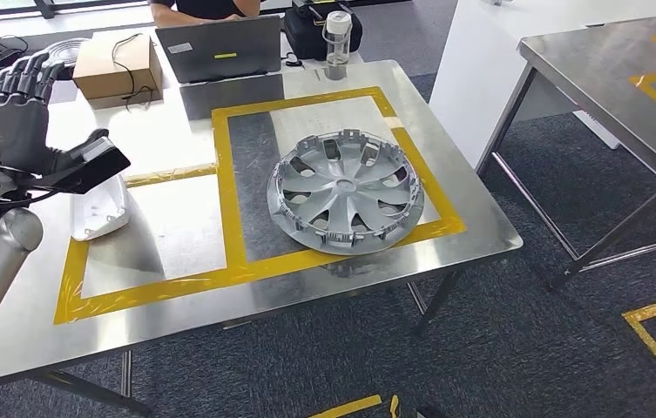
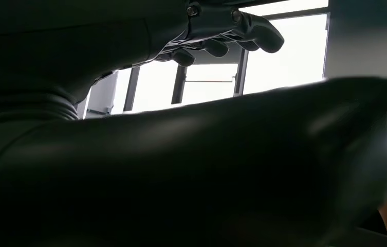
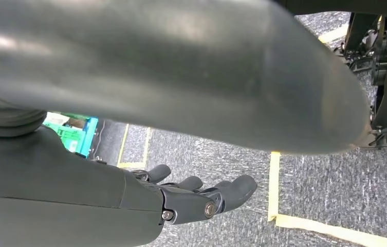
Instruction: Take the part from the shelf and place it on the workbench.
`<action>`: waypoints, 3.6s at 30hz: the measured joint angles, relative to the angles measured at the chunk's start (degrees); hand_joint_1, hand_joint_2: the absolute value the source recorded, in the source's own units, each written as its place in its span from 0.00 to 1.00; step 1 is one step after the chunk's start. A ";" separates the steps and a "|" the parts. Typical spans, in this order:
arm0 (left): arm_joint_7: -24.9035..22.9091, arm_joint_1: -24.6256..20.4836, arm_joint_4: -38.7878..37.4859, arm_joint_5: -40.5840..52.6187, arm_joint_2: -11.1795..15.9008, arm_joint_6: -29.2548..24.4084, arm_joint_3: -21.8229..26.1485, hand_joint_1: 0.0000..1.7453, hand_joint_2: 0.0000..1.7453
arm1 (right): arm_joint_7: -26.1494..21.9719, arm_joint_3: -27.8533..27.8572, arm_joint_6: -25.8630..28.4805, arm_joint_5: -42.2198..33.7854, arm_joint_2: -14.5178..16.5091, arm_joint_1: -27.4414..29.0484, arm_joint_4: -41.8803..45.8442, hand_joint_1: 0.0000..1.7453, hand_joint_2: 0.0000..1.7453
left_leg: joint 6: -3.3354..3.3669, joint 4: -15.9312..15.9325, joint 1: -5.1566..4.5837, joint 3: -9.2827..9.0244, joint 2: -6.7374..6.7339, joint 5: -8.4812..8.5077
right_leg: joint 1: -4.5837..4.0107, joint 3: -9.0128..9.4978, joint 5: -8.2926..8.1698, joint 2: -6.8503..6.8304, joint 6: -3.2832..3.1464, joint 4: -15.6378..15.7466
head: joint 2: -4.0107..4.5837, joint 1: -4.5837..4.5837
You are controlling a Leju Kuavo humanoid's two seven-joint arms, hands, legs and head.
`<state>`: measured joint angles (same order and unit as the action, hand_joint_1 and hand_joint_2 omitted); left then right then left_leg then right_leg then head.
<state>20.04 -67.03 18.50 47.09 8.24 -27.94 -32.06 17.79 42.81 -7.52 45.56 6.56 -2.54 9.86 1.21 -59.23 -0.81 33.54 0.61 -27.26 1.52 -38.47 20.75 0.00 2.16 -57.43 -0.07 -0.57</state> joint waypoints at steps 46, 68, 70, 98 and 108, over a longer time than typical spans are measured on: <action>-8.02 5.30 0.22 7.20 -0.61 1.75 -1.03 0.00 0.00 | 0.02 2.45 1.45 -1.01 0.46 -0.54 0.07 0.00 0.00 | -1.16 0.30 0.32 4.95 -0.37 6.10 | -1.45 7.82 9.16 0.16 -2.34 -1.76 | 0.00 -0.54; -12.73 15.80 -2.24 6.06 1.36 2.62 0.98 0.00 0.00 | 0.70 2.76 1.63 -0.08 0.56 -0.37 0.07 0.00 0.00 | 0.81 0.88 0.27 0.18 -0.49 1.37 | -0.59 -5.12 11.62 -0.25 -0.35 -15.58 | 0.00 -0.51; -12.82 16.50 -2.36 6.05 1.49 2.47 1.14 0.00 0.00 | 0.69 2.76 1.64 0.07 0.56 -0.41 0.07 0.00 0.00 | 0.76 0.67 0.18 2.06 -0.47 2.62 | -0.81 -3.99 10.81 -0.20 -0.60 -18.28 | 0.00 -0.52; -14.33 20.09 -2.68 6.02 2.38 5.28 3.08 0.00 0.00 | 0.60 2.76 1.44 1.02 0.56 -0.50 0.15 0.00 0.00 | 0.03 1.49 0.82 -1.10 -0.65 0.72 | -0.74 -3.83 9.54 -0.16 -0.88 -11.33 | 0.00 -0.71; -16.70 31.88 -3.98 0.65 0.73 11.18 7.22 0.00 0.00 | 0.35 2.83 1.64 0.75 0.24 -0.52 0.17 0.00 0.00 | -2.13 1.12 0.91 4.22 -0.90 5.85 | -1.31 8.66 9.05 0.23 -2.61 -0.91 | 0.00 -0.88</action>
<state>3.34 -35.14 14.52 47.74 8.97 -16.77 -24.85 18.15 45.64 -5.88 46.31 6.80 -3.05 10.03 -0.92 -58.11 0.10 37.76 -0.29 -21.41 0.21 -29.81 29.80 0.23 -0.45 -58.34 -0.07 -1.45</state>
